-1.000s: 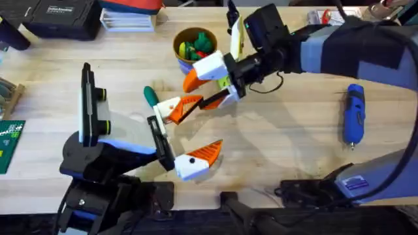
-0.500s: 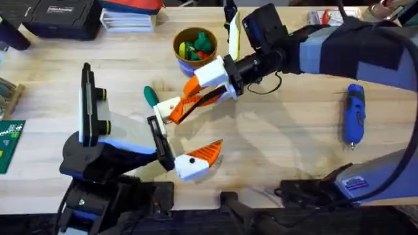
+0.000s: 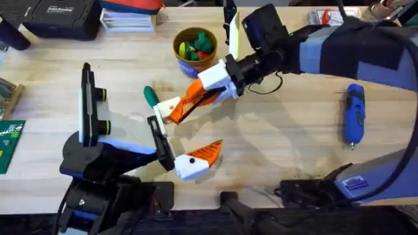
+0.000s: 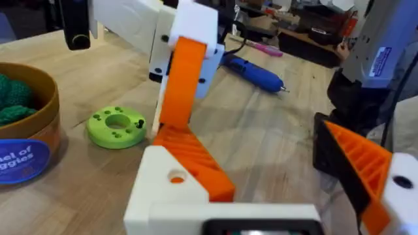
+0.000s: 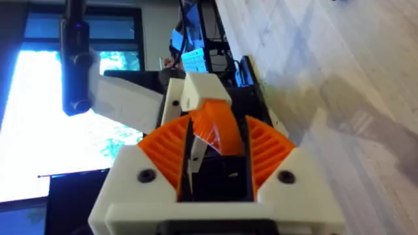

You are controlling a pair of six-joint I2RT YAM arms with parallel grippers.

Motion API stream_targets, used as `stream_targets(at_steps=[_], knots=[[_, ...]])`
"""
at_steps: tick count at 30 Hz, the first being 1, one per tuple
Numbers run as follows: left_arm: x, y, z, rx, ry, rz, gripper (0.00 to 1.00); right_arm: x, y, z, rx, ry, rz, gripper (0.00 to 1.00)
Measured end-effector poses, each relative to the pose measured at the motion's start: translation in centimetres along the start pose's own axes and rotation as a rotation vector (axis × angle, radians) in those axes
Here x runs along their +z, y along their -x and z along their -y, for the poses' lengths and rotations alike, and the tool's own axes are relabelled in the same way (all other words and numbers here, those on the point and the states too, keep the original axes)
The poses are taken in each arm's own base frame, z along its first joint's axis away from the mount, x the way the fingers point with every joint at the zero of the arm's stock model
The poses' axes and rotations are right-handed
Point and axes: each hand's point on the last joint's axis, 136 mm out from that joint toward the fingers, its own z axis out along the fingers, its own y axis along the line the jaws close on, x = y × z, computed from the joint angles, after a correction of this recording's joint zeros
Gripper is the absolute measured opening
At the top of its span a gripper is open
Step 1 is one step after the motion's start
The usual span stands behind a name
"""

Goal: Pick up the gripper from the table and insert it into the empty holder that is missing its gripper. Then pick up a screw, insert it into the mounting hole, and use the screwdriver to tighten it. Finally, clean up the table by picking up the vegetable and placing it into the bucket.

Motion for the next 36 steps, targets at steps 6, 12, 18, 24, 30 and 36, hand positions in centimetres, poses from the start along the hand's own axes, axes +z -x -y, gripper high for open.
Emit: stream_targets(at_steps=[6,12,18,24,30,36], knots=[[0.0,0.0,0.0,0.000,0.000,0.000,0.985,0.0,-0.3,-0.2,0.006,0.017,-0.013,0.449],[0.0,0.0,0.0,0.000,0.000,0.000,0.985,0.0,-1.0,-0.1,0.018,0.019,-0.028,0.421],[0.0,0.0,0.0,0.000,0.000,0.000,0.985,0.0,-1.0,-0.1,0.004,0.018,-0.028,0.325],[0.0,0.0,0.0,0.002,0.000,0.000,0.985,0.0,-1.0,-0.2,0.005,0.021,-0.029,0.084],[0.0,0.0,0.0,0.003,0.001,0.001,0.985,0.1,-1.2,-0.3,0.004,0.026,-0.036,0.014],[0.0,0.1,-0.5,0.002,0.030,0.006,0.985,0.7,-1.1,-0.4,-0.025,0.022,-0.041,0.009]])
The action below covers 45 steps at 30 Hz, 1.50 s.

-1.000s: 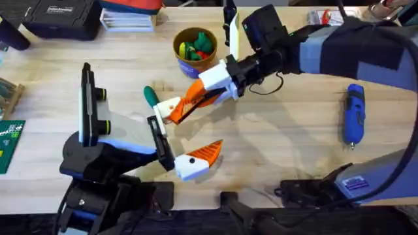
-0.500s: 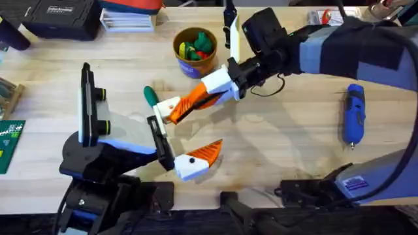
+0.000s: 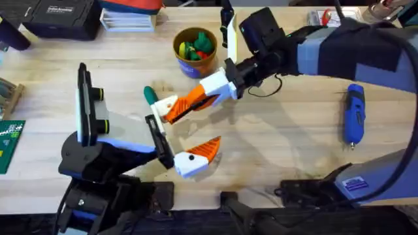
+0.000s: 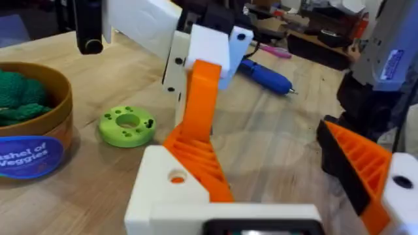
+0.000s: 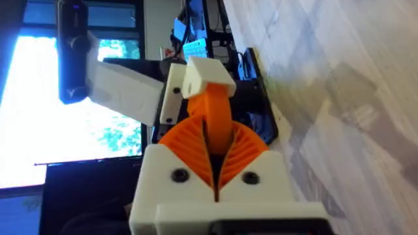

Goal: Pick up the gripper from the table and insert it into the empty holder that is missing its gripper. Then pick up a screw, insert it into the mounting hole, and use the screwdriver to tighten it. Finally, clean up the table by picking up the vegetable and placing it into the bucket.

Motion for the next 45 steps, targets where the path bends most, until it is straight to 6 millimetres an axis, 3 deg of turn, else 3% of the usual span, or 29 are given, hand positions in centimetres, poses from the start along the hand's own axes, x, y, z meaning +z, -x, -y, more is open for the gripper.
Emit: stream_targets(at_steps=[22,45], knots=[[-0.1,0.2,-1.5,-0.017,0.088,0.014,0.986,0.7,1.9,0.5,0.042,-0.066,0.059,0.009],[-0.1,0.4,-2.2,-0.012,0.131,0.024,0.985,-0.5,3.2,0.8,0.052,-0.079,0.113,0.008]])
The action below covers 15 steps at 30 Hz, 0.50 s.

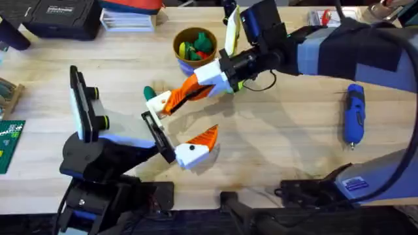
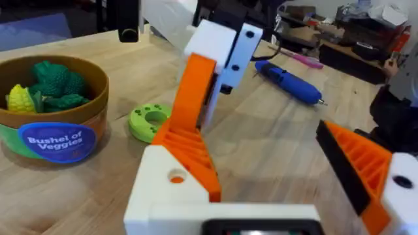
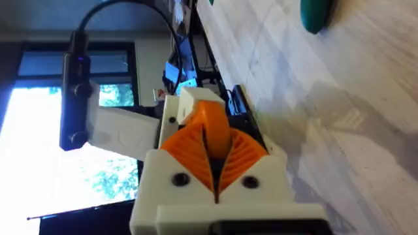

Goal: Pick up the gripper from the table and insert it into the empty holder that is missing its gripper. Then pick up a screw, insert it into the mounting hole, and use the screwdriver to tighten it. Finally, clean up the table by picking up the vegetable and placing it into the bucket.

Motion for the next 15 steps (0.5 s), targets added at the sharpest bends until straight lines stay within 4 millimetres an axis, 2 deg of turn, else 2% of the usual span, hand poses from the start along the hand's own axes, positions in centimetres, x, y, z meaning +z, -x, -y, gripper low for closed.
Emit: stream_targets(at_steps=[8,15], knots=[[0.0,0.1,-0.3,0.001,0.018,0.004,0.986,0.0,0.3,-0.1,-0.003,-0.001,0.009,0.008],[-0.1,0.6,-1.8,0.020,0.103,0.026,0.985,1.6,1.5,-1.2,-0.062,-0.008,0.049,0.008]])
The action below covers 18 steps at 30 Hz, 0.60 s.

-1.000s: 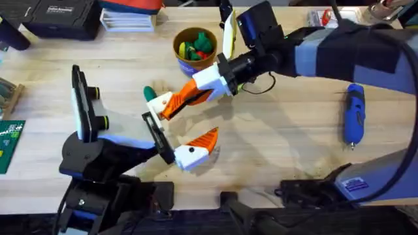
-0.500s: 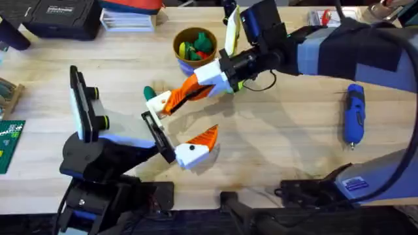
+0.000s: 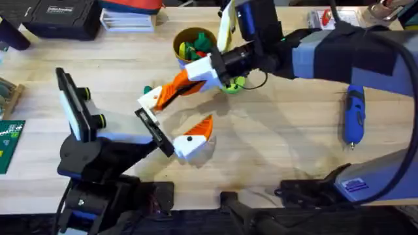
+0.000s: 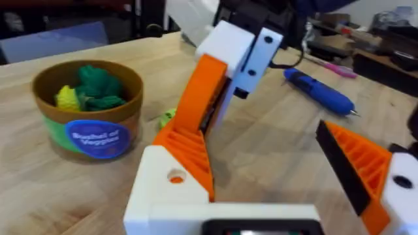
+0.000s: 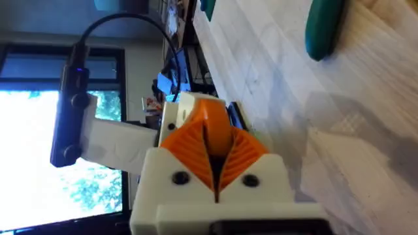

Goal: Pick up the gripper from the table and insert it into the empty holder that is missing its gripper. Then pick up a screw, insert it into the mounting hole, and use the screwdriver to tighten it. Finally, clean up the table by picking up the vegetable and placing it into the bucket.

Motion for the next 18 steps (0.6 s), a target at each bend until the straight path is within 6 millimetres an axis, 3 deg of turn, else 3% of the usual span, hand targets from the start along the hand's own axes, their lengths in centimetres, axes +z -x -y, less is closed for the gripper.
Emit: stream_targets(at_steps=[5,18], knots=[[0.0,0.1,-0.7,-0.004,0.040,0.005,0.986,1.3,-0.3,-0.2,0.014,-0.019,-0.001,0.008],[0.0,0.0,-0.8,-0.032,0.046,0.005,0.986,1.8,-0.5,0.2,0.036,-0.010,-0.018,0.008]])
